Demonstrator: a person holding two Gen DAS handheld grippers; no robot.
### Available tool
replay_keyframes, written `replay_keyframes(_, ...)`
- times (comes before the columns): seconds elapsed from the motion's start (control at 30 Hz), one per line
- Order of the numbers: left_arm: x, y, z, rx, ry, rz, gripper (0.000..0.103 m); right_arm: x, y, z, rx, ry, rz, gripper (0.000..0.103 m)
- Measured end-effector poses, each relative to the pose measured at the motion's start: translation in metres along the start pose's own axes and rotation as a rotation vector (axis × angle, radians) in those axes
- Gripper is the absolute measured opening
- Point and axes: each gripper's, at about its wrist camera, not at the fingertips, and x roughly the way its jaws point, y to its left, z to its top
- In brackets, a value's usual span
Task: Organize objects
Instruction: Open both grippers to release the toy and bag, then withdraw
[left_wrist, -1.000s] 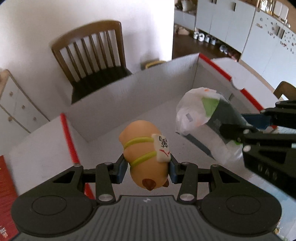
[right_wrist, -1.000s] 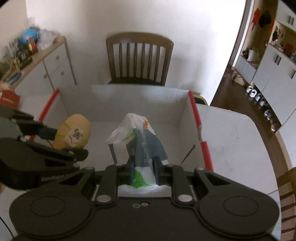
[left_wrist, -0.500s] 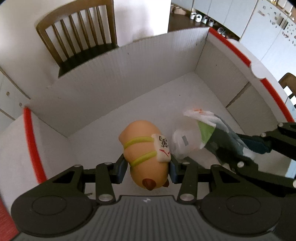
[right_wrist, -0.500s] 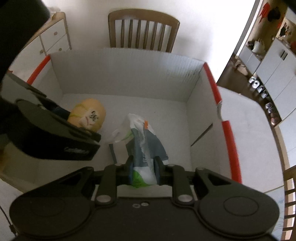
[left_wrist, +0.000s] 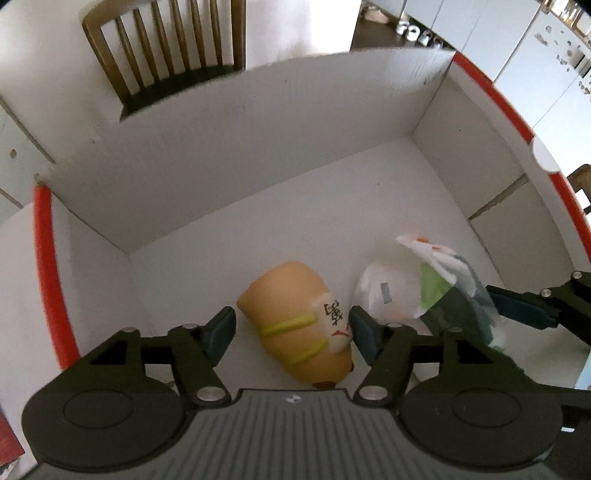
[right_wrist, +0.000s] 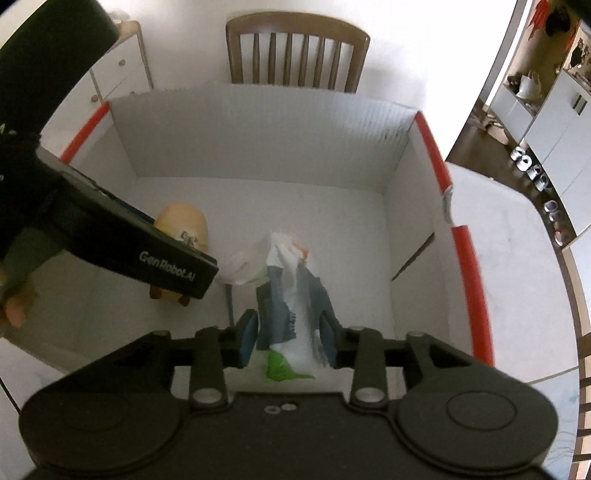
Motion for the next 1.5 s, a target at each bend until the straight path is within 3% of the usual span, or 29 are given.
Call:
replay_keyframes(0.3, -0.055, -0.009, 0.0, -0.014, -0.112, -0.015, 0.066, -0.043, -0.009, -0.004, 0.006, -0.075, 0.049, 0.038)
replay_keyframes(0.63, -0.123, -0.034, -0.026, -0.02, -0.217, 0.002, 0.066, -0.103, -0.017, -0.023, -0.015, -0.159, 0.094, 0.038)
replay_keyframes(1.17, -0.211, -0.091, -0.12, -0.021, -0.367, 0.046, 0.066, -0.185, -0.034, -0.082, -0.032, -0.254, 0.156, 0.039)
replay_keyframes(1.5, -0.242, -0.134, -0.18, -0.006, -0.428, 0.052, 0.068, -0.222, -0.042, -0.127, -0.05, -0.304, 0.187, 0.059)
